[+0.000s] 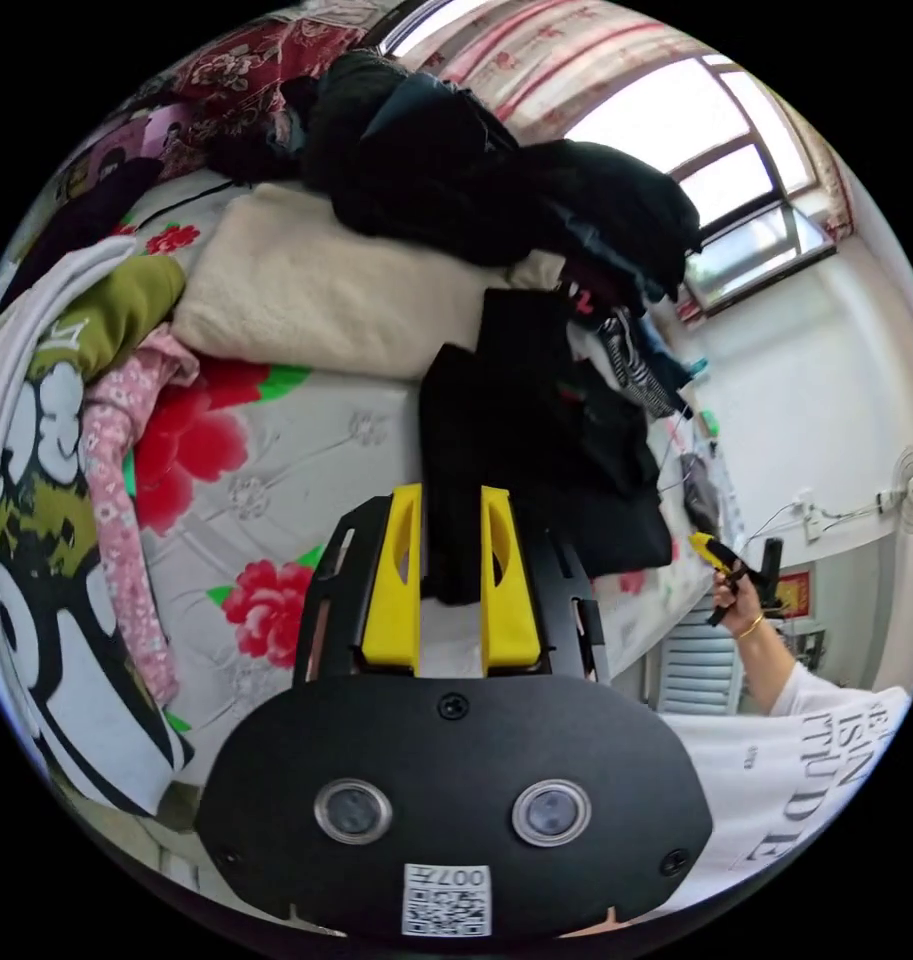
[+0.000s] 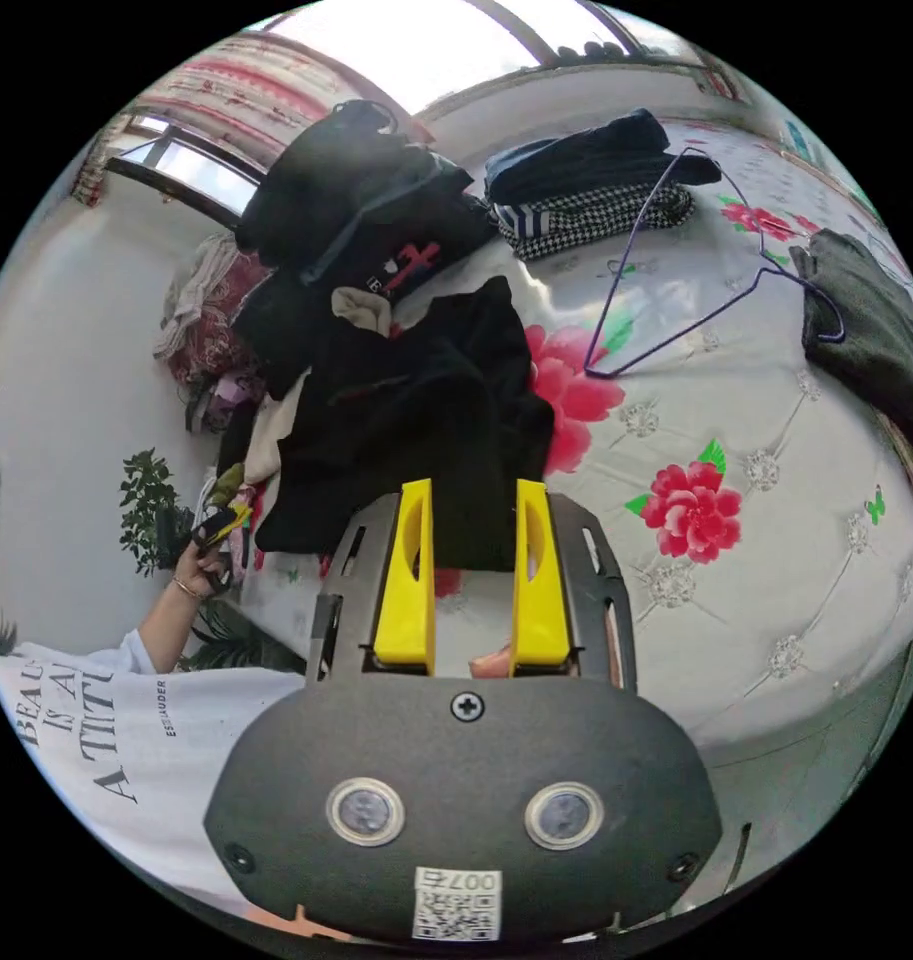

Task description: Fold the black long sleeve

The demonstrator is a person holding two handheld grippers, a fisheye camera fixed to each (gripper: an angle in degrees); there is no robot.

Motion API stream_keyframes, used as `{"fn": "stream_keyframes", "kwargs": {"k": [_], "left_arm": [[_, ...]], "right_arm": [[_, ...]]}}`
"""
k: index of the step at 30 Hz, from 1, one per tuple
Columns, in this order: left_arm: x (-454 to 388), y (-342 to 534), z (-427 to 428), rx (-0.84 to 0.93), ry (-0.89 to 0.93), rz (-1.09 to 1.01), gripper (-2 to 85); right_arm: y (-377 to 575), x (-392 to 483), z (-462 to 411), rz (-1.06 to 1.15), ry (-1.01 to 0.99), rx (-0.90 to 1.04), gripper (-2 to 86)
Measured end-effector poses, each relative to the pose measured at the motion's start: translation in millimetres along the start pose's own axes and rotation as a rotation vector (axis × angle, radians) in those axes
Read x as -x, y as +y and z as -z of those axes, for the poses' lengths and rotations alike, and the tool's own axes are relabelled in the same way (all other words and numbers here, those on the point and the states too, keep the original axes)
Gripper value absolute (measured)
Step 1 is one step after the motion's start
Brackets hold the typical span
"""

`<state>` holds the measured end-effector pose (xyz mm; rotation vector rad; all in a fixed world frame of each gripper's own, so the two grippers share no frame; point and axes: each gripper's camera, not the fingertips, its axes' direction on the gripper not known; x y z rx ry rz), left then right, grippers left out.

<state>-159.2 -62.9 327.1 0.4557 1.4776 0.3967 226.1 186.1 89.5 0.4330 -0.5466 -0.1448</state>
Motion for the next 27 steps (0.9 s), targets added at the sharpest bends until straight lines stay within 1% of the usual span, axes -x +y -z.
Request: {"fn": "stream_keyframes", "kwargs": {"k": [2,5,7,9,10,12,13,15,17,19,21,22,23,25,26,27], "left_arm": [[4.6,13.3,-10.1,0.049,-0.036,-0.018,8.7],[-1.7,10.8,-28.2,0.105,-0.028,-0.064,8.5],[-9.8,0.8,-46.2,0.164,-0.056,-0.102,8.1],[-15.7,-10.0,-69.6,0.258,-0.129,-0.130,6.5],[-20.9,-15.7,-72.6,0.268,-0.160,-0.160,5.2],[-27.5,-23.9,-68.9,0.306,-0.156,-0.186,3.8],[-32.6,-23.5,-57.6,0.294,-0.140,-0.225,3.3],[-37.2,-13.9,-32.9,0.249,-0.065,-0.257,3.1],[-36.8,12.5,-12.0,0.248,0.064,-0.246,3.1],[-32.6,39.9,-16.4,0.292,0.073,-0.222,3.2],[-23.3,67.2,-33.0,0.375,0.084,-0.158,3.2],[-17.7,81.6,-37.8,0.408,0.094,-0.105,3.1],[-15.4,90.7,-32.0,0.396,0.140,-0.066,2.9],[-15.2,97.6,-14.3,0.343,0.217,-0.033,2.6],[-15.9,96.6,-3.7,0.333,0.282,-0.018,2.3],[-17.0,94.3,0.7,0.335,0.308,-0.017,2.2]], "right_arm": [[3.9,-1.9,-10.1,0.010,0.027,0.026,8.0],[-5.9,3.7,-28.5,0.052,0.060,0.047,7.2],[-18.5,9.2,-55.5,0.080,0.070,0.132,5.4],[-23.5,13.1,-72.4,0.078,0.091,0.219,3.0],[-21.7,18.8,-68.4,0.122,0.061,0.207,2.0],[-13.2,22.4,-44.1,0.183,-0.031,0.152,1.0],[-2.3,20.3,-22.6,0.202,-0.082,0.119,0.6],[22.4,14.2,7.4,0.222,-0.120,0.100,0.3],[54.1,2.3,22.8,0.212,-0.124,0.119,0.1],[97.0,-29.8,14.1,0.067,-0.169,0.224,0.0],[122.5,-43.4,8.3,0.001,-0.178,0.290,0.0],[134.1,-44.5,15.2,-0.010,-0.189,0.271,0.0],[138.6,-44.6,21.0,-0.015,-0.207,0.248,0.0],[151.2,-48.4,43.7,-0.057,-0.315,0.168,0.0],[152.7,-50.0,47.6,-0.072,-0.345,0.160,0.0],[152.9,-52.6,54.4,-0.092,-0.406,0.155,0.0]]}}
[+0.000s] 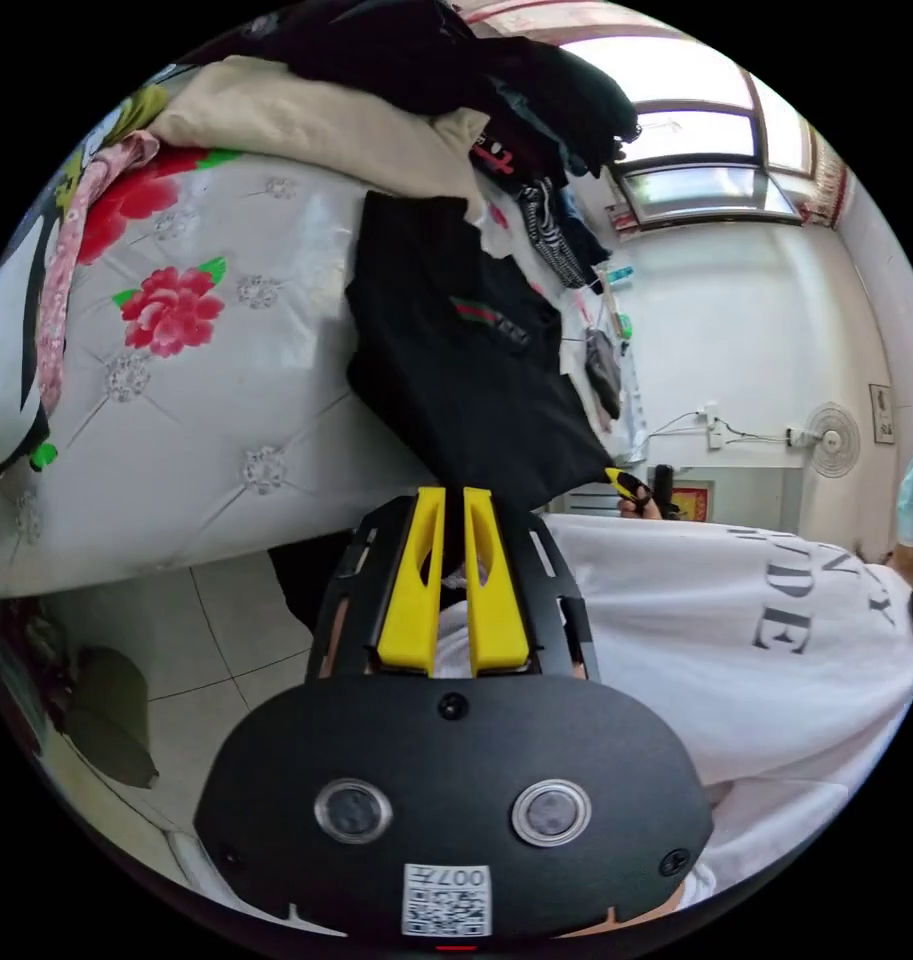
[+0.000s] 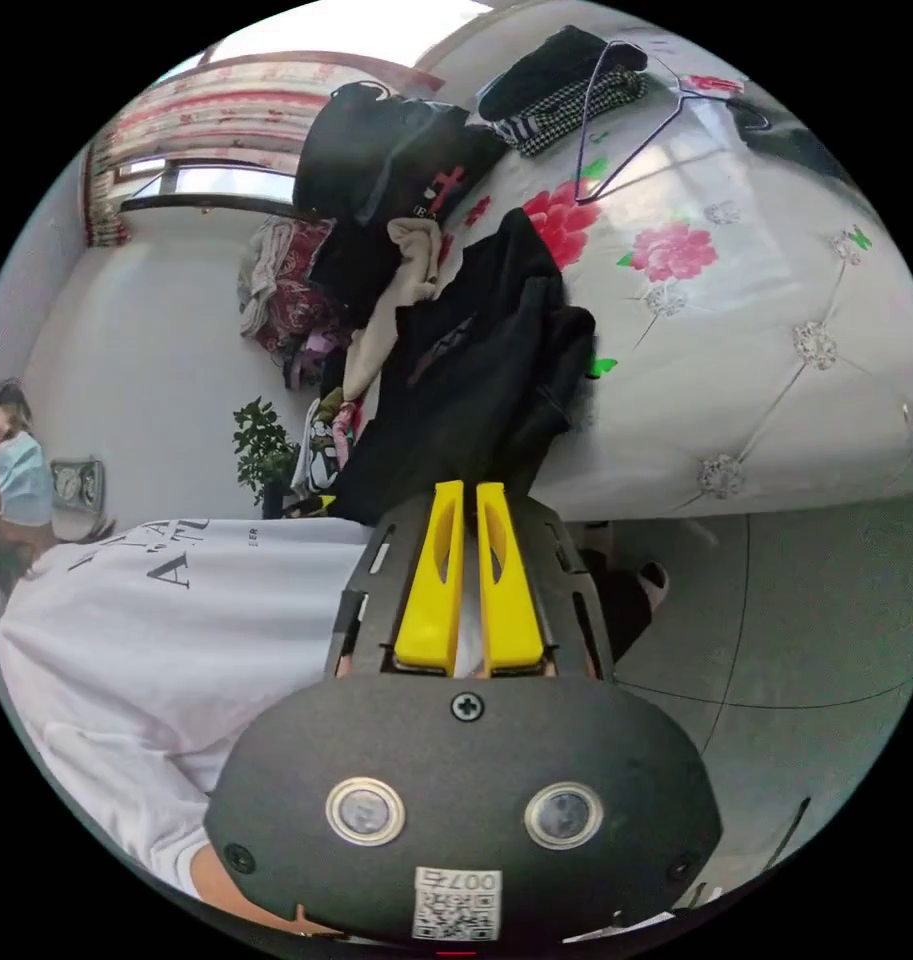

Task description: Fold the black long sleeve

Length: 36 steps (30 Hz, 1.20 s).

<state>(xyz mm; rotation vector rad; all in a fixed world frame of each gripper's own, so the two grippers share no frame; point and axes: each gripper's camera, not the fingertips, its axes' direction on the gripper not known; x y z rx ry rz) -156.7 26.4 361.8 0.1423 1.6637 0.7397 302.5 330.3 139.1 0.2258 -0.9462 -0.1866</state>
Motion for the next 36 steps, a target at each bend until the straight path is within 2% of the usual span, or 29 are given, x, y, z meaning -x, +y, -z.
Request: {"fn": "stream_keyframes", "kwargs": {"k": [4,8,12,15,17,26,31,33,36], "left_arm": [[-24.2,-39.3,27.6,0.029,0.054,-0.063,1.9],[-38.2,-126.3,51.5,-0.007,0.092,-0.135,2.5],[-19.8,-207.0,58.8,-0.184,0.098,0.023,4.4],[-10.1,-247.5,52.3,-0.306,-0.068,0.153,7.9],[-7.1,-252.2,39.1,-0.347,-0.187,0.183,8.9],[24.3,-173.2,-21.0,-0.299,-0.197,0.215,11.8],[32.3,-174.2,-50.5,-0.246,-0.150,0.239,12.8],[33.3,-183.6,-56.1,-0.235,-0.181,0.251,10.4],[32.4,-202.6,-66.5,-0.175,-0.141,0.242,6.6]], "right_arm": [[-31.5,14.7,23.1,-0.004,-0.168,-0.009,0.0],[-98.0,44.6,38.8,0.046,-0.211,-0.031,0.2],[-182.1,63.0,34.5,0.009,-0.147,-0.173,1.6],[-215.2,49.9,15.1,-0.087,-0.036,-0.290,4.1],[-214.0,38.1,1.9,-0.127,0.026,-0.328,5.5],[-88.7,-31.4,-34.8,-0.365,0.090,-0.443,10.5],[-90.8,-41.5,-80.2,-0.402,-0.076,-0.436,10.2],[-97.0,-42.4,-86.4,-0.452,-0.064,-0.484,8.9],[-88.3,-47.4,-83.5,-0.500,-0.194,-0.547,7.1]]}}
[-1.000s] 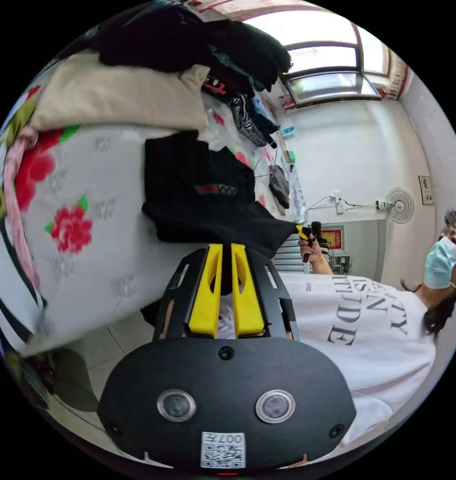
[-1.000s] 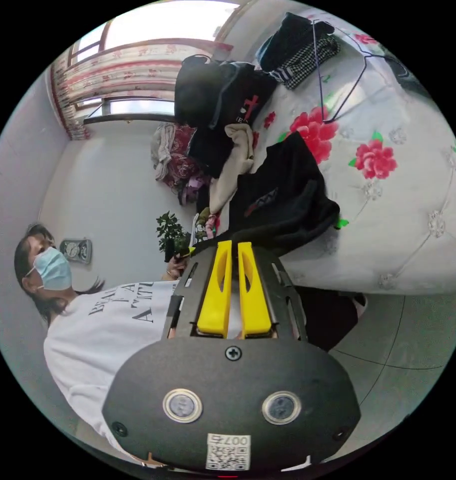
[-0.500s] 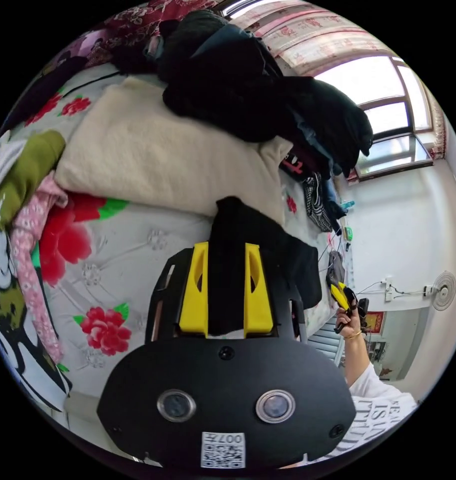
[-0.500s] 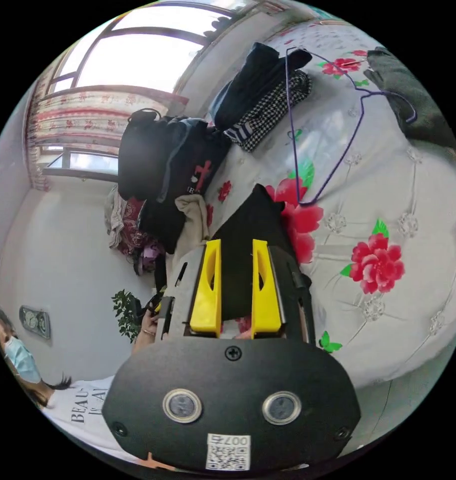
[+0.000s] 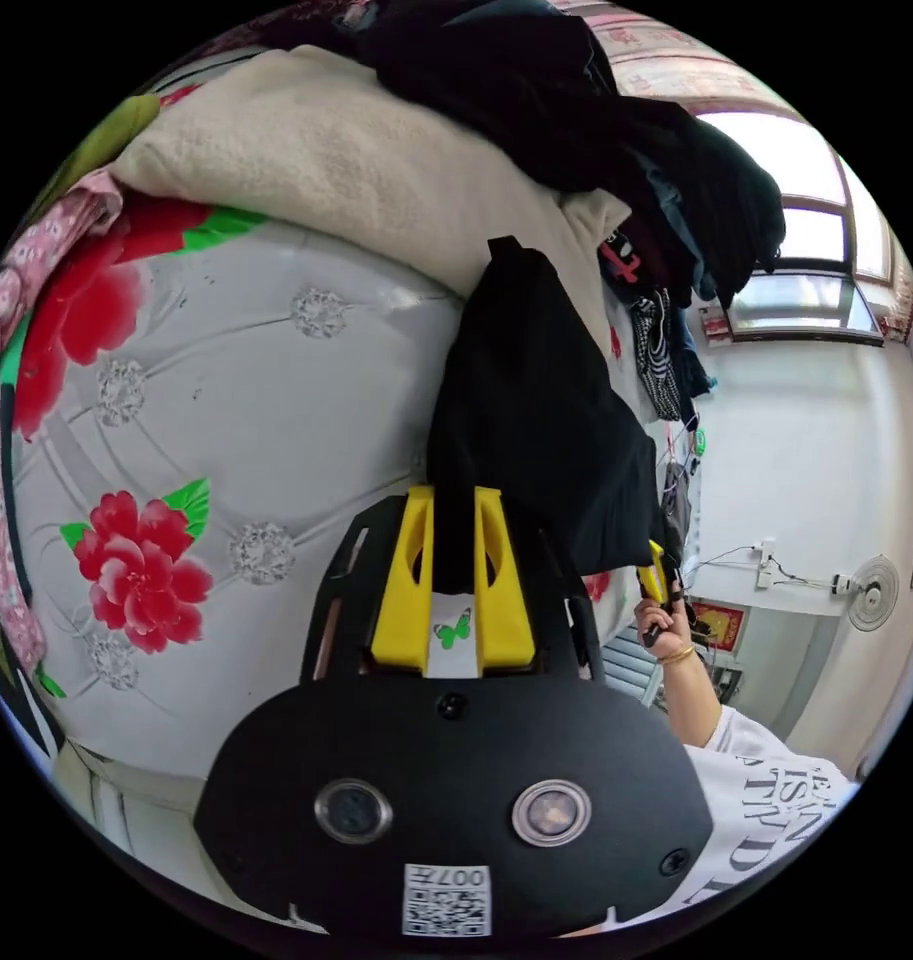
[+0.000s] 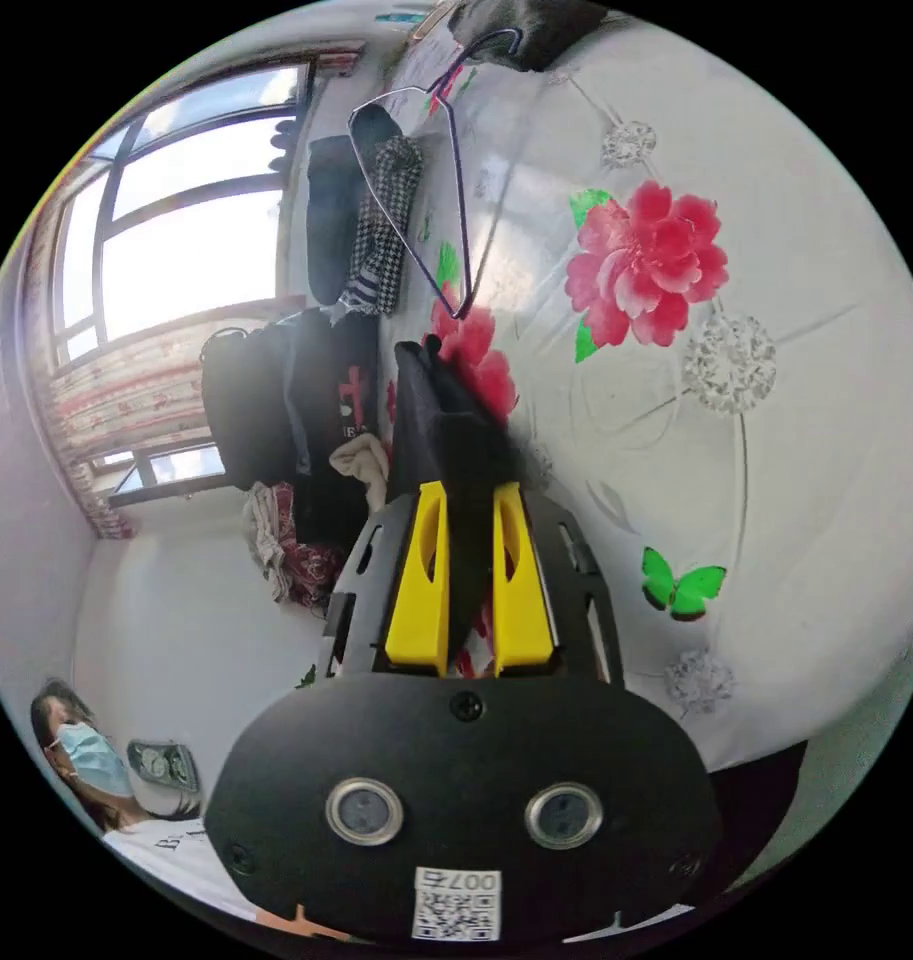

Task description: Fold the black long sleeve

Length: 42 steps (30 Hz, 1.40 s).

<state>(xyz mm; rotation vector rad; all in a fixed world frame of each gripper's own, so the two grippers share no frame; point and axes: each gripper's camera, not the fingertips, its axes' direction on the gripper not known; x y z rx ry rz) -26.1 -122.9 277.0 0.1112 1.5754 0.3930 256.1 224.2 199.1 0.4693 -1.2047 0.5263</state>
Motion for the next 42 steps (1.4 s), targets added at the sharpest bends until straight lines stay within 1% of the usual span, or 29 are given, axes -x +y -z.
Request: {"fn": "stream_keyframes", "kwargs": {"k": [1,3,4,6,8,10,11,13,14,16,17,19,20,22,24,25,26,28,29,31,32,34,35,36,37,39,41,42], "left_arm": [[-4.6,-1.8,-0.7,0.005,-0.013,-0.010,6.4],[-13.0,-0.1,-4.5,0.010,-0.035,-0.071,6.7],[-15.7,3.1,-8.4,0.015,-0.026,-0.094,7.3],[-14.8,6.7,-17.3,0.050,0.009,-0.088,9.1],[-14.7,9.0,-22.1,0.065,0.038,-0.080,10.0],[-16.9,7.6,-22.4,0.076,0.027,-0.070,10.0],[-18.6,7.1,-20.3,0.068,0.021,-0.072,9.7],[-19.4,6.6,-15.8,0.047,0.037,-0.078,9.2],[-18.3,6.6,-12.7,0.033,0.049,-0.076,9.1],[-15.7,7.4,-8.0,0.010,0.076,-0.079,9.1],[-14.0,8.2,-5.9,-0.001,0.096,-0.087,9.3],[-12.5,9.0,-4.9,-0.002,0.096,-0.117,9.8],[-11.6,9.8,-4.5,-0.003,0.069,-0.136,10.0],[-7.3,11.4,-4.1,-0.006,0.053,-0.153,10.0],[1.9,13.2,-3.9,-0.011,0.084,-0.140,10.3],[9.7,14.4,-4.4,-0.010,0.097,-0.119,10.7],[17.2,16.0,-4.4,-0.008,0.107,-0.098,10.9],[25.7,18.8,-1.0,-0.017,0.134,-0.085,11.0],[30.0,20.7,2.6,-0.032,0.153,-0.086,11.1],[34.8,21.9,6.2,-0.046,0.186,-0.091,11.4],[35.4,21.0,7.0,-0.049,0.206,-0.098,11.9],[31.2,17.0,5.7,-0.054,0.241,-0.124,12.9],[25.5,11.9,2.3,-0.048,0.269,-0.152,13.7],[22.2,8.7,-0.5,-0.042,0.284,-0.166,14.1],[14.8,1.1,-8.5,-0.015,0.309,-0.191,14.9],[1.0,-11.5,-25.0,0.038,0.335,-0.241,15.8],[-19.8,-26.7,-53.8,0.148,0.355,-0.291,16.1],[-25.6,-29.3,-59.3,0.162,0.364,-0.307,16.1]], "right_arm": [[5.0,3.1,7.5,0.045,-0.023,0.004,6.7],[15.5,2.8,19.7,0.077,0.030,0.004,6.3],[21.5,-4.8,28.5,0.038,0.065,-0.006,6.0],[26.8,-8.6,40.3,-0.007,0.069,-0.046,5.7],[29.1,18.2,43.0,0.081,0.082,-0.079,5.5],[32.1,88.5,24.6,0.328,0.127,-0.012,5.3],[35.3,110.8,16.2,0.409,0.141,0.021,5.3],[66.5,198.7,-27.7,0.776,0.226,0.210,5.3],[79.6,218.1,-40.4,0.869,0.250,0.261,5.3],[140.6,272.4,-93.2,1.164,0.308,0.467,5.5],[156.9,280.0,-106.3,1.222,0.313,0.515,5.6],[220.1,287.6,-159.9,1.398,0.312,0.674,5.9],[232.8,283.8,-174.6,1.418,0.312,0.713,5.9],[265.2,253.4,-238.1,1.371,0.327,0.875,6.4],[275.5,221.0,-282.2,1.317,0.400,0.960,6.7],[274.2,203.4,-303.5,1.239,0.429,1.017,6.9],[271.8,199.1,-309.1,1.194,0.412,1.047,7.1],[250.4,208.2,-295.1,1.074,0.250,0.992,8.0],[243.2,212.0,-287.6,1.054,0.214,0.972,8.2],[205.7,222.5,-246.9,0.975,0.124,0.813,9.3],[194.7,222.2,-235.7,0.951,0.118,0.761,9.6],[148.6,205.4,-195.4,0.789,0.168,0.563,11.1],[137.8,197.5,-186.5,0.740,0.185,0.524,11.6],[119.9,179.7,-173.2,0.636,0.219,0.468,12.4],[107.1,160.9,-166.4,0.539,0.220,0.449,13.1],[97.2,135.6,-168.8,0.417,0.182,0.484,13.7],[98.5,121.0,-180.6,0.383,0.176,0.529,13.8],[101.8,114.7,-191.9,0.377,0.180,0.577,13.6]]}}
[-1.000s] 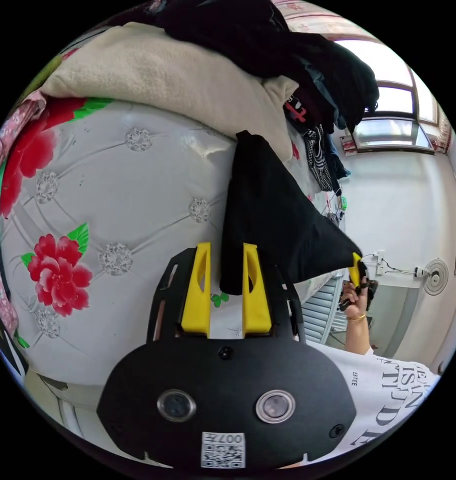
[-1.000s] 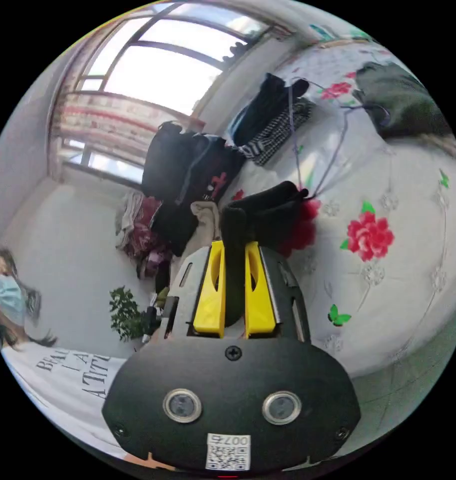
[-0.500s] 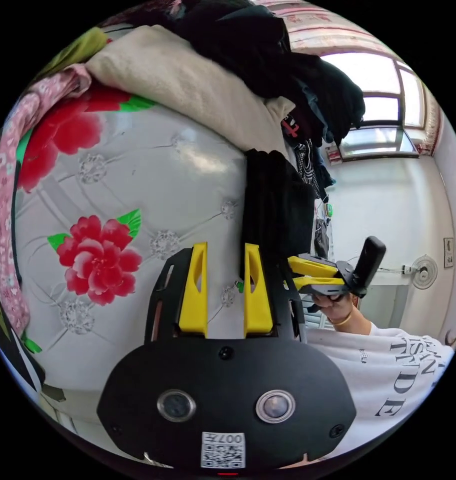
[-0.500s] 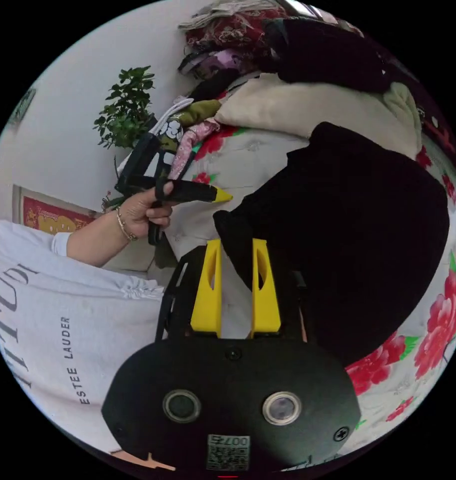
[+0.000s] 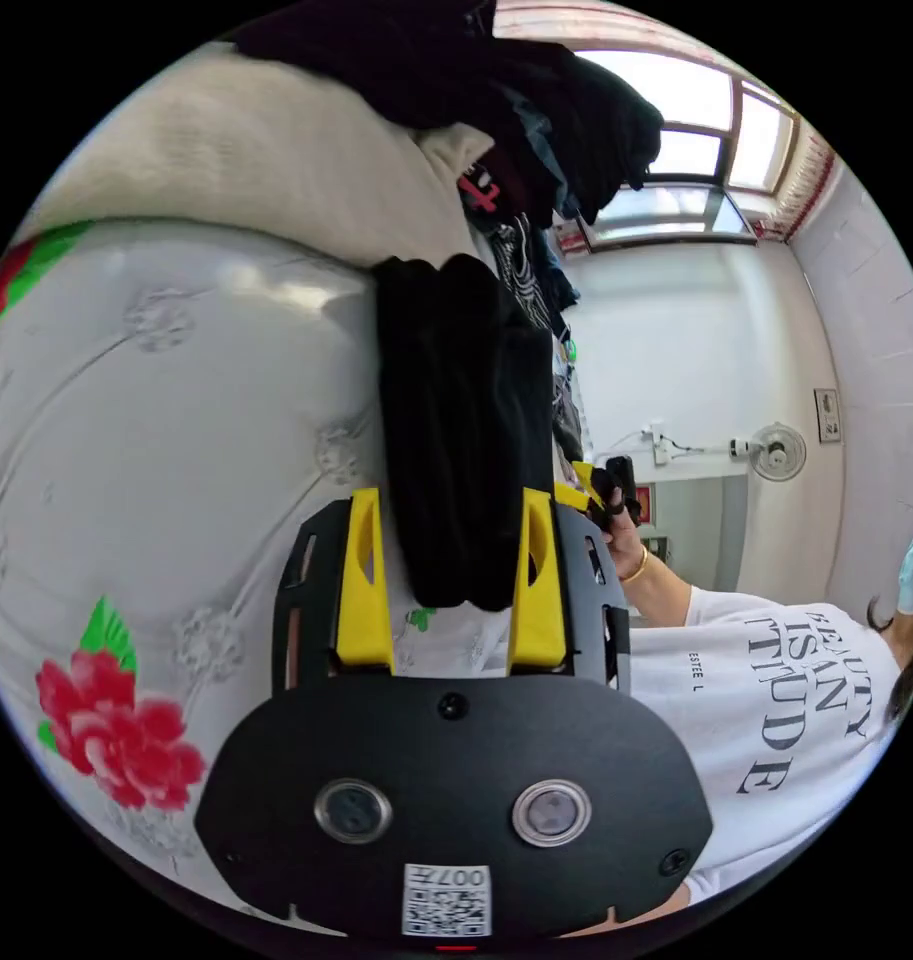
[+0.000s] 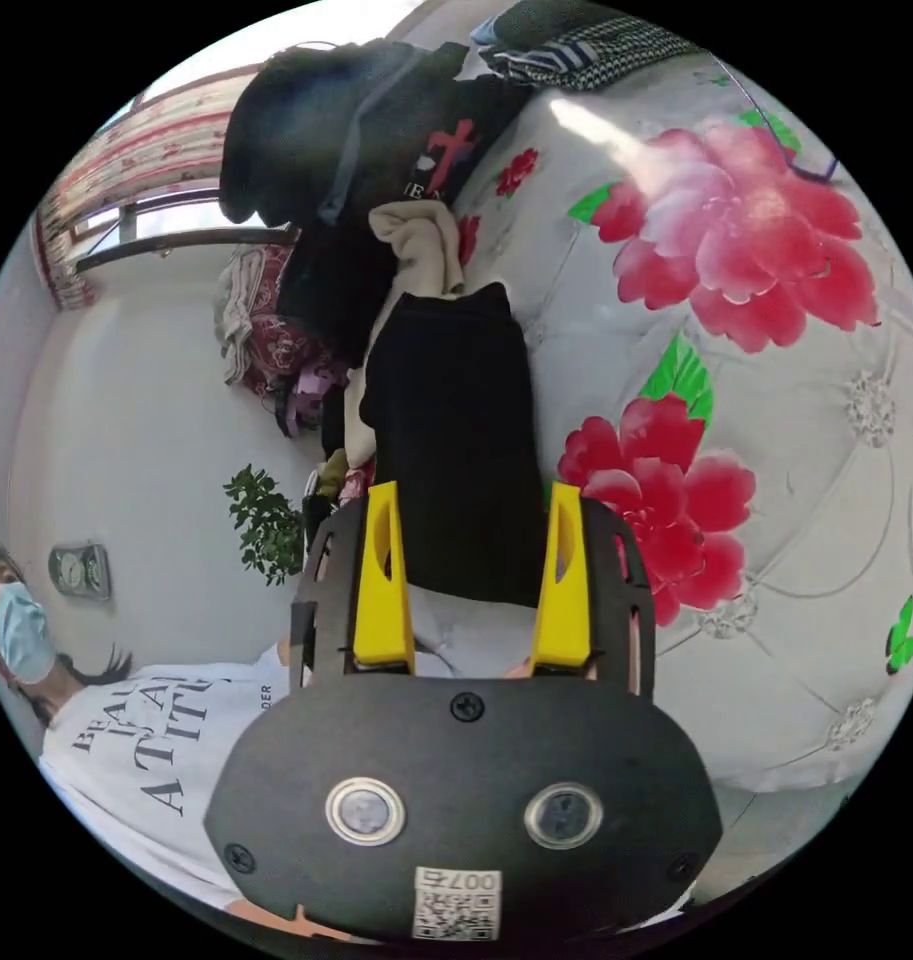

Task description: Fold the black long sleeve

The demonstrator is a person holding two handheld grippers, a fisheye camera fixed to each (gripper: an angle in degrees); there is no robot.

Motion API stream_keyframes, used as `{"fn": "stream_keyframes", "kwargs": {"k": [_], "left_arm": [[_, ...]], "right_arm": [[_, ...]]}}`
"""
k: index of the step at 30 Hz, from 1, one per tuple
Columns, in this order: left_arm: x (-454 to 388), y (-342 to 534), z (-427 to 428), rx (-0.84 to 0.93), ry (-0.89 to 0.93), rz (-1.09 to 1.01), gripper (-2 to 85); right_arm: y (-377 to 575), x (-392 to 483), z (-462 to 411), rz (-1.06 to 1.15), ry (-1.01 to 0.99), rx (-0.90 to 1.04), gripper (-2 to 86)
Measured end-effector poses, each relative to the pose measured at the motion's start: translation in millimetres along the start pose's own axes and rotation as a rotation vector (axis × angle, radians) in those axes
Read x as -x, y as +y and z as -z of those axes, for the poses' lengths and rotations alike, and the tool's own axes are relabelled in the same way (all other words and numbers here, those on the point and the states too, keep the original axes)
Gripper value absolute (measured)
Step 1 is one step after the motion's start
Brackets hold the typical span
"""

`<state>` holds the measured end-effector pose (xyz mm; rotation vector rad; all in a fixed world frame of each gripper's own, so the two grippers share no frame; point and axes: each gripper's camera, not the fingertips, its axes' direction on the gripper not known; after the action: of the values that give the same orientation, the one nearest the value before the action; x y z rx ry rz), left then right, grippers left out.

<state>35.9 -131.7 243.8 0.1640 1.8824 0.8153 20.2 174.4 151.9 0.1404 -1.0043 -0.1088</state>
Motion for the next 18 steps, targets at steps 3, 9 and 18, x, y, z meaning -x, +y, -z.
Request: {"fn": "stream_keyframes", "kwargs": {"k": [3,9,18], "left_arm": [[-11.4,-16.3,-26.0,0.058,-0.015,-0.025,13.3],[-62.0,-21.1,-47.6,0.052,-0.077,-0.063,8.8],[-257.5,-99.6,-199.2,0.126,-0.006,-0.334,9.0]], "right_arm": [[-2.6,-0.4,-23.0,0.028,0.056,0.075,11.9],[-4.5,2.1,17.1,0.131,-0.030,0.060,8.6],[16.9,-18.9,262.0,0.204,-0.028,-0.328,7.3]]}}
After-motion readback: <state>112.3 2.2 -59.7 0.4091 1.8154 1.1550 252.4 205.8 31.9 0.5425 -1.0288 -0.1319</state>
